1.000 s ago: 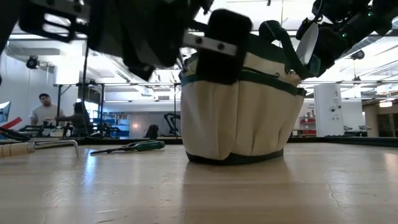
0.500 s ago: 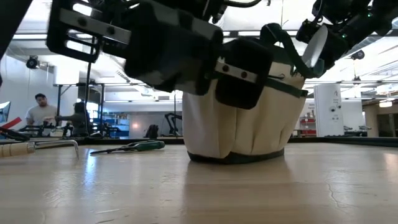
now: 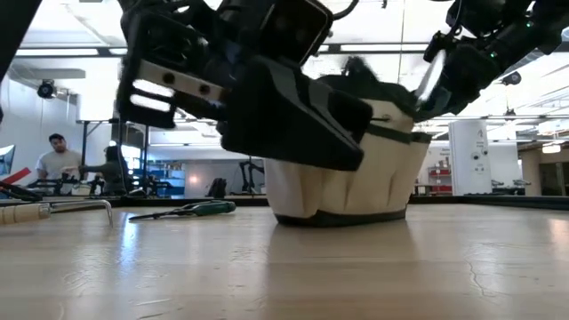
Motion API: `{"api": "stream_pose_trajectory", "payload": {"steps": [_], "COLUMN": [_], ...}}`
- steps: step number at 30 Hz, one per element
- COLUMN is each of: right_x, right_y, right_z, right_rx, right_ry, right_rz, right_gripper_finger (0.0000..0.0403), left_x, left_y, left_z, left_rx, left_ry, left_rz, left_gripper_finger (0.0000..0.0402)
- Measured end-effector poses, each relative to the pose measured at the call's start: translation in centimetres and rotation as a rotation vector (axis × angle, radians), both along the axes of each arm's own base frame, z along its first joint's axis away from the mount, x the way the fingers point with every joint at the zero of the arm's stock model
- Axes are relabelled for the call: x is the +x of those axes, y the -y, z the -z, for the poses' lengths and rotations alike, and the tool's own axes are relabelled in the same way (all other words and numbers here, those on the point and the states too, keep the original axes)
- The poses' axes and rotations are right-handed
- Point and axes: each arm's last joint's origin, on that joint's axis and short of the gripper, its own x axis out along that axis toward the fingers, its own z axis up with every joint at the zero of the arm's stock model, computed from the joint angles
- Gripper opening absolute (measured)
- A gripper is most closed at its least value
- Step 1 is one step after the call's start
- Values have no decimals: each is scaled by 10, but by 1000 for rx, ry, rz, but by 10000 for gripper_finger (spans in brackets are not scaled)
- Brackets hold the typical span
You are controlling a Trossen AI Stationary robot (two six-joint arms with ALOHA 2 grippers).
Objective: Pick & Place Garden tools in Gardening bag
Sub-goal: Adjust the gardening bag
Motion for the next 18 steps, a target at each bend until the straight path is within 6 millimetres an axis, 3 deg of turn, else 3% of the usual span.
{"api": "stream_pose_trajectory", "payload": {"steps": [18], "right_x": [0], "right_y": [0], "right_z": [0], "right_rx": [10], "right_ry": [6], "right_rz": [8], "right_gripper_finger": [8], "left_x": [-25], "left_y": [-23], "left_z": [-1], "left_rx": [194], "left_ry": [-10], "left_rz": [-424], "left_gripper_finger": [3]}}
